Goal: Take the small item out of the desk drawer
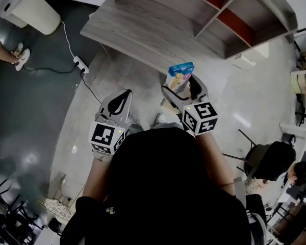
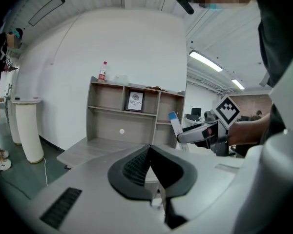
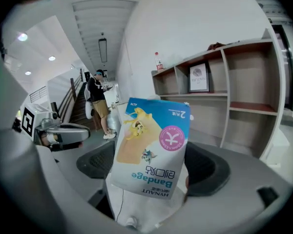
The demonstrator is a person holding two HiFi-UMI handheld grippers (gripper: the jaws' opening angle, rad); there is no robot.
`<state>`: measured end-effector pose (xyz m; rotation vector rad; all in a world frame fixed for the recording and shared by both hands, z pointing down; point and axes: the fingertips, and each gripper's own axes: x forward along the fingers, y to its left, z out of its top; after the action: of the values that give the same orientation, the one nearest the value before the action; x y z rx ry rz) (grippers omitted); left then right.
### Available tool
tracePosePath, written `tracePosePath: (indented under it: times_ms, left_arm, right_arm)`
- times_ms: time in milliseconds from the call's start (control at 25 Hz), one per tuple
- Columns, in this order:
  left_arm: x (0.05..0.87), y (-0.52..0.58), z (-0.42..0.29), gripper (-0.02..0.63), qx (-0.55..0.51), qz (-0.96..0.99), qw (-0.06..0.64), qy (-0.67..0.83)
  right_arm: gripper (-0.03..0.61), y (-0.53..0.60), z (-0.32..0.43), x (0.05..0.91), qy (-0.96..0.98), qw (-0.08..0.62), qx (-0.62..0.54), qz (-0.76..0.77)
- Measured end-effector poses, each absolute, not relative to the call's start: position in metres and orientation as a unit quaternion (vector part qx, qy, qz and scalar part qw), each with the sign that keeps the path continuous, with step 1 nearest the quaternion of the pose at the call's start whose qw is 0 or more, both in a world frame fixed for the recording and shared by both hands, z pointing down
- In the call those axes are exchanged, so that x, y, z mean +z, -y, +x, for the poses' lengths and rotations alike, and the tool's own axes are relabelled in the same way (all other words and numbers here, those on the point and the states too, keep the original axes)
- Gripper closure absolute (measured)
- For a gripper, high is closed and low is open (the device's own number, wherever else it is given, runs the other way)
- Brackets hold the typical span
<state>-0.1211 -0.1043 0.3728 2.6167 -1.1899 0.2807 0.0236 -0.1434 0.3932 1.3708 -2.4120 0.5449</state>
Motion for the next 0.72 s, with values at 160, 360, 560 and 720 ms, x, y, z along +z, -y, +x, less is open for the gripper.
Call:
tracePosePath:
  times_ms: [160,360,560,720]
  left_arm:
    - [0.368,0.111,-0.123,0.606,0.092,0.900,0.123,0.408]
    - [0.355,0.120,-0.125,0.606,0.083,0.903,0.113,0.406]
    - [0.348,0.125,-0.128,0.606,0.079,0.905,0.108,0.404]
    - [0.344,0.127,-0.128,0.606,0.077,0.905,0.109,0.404]
  right_arm:
    - [0.135,0.143,0.021,0.363,0.853,0.136,0.151,0.480]
    - [0.135,0.144,0.015,0.325,0.868,0.103,0.107,0.474]
    - [0.135,0.142,0.008,0.291,0.878,0.074,0.071,0.467]
    - [0.135,0.141,0.005,0.280,0.882,0.063,0.054,0.464]
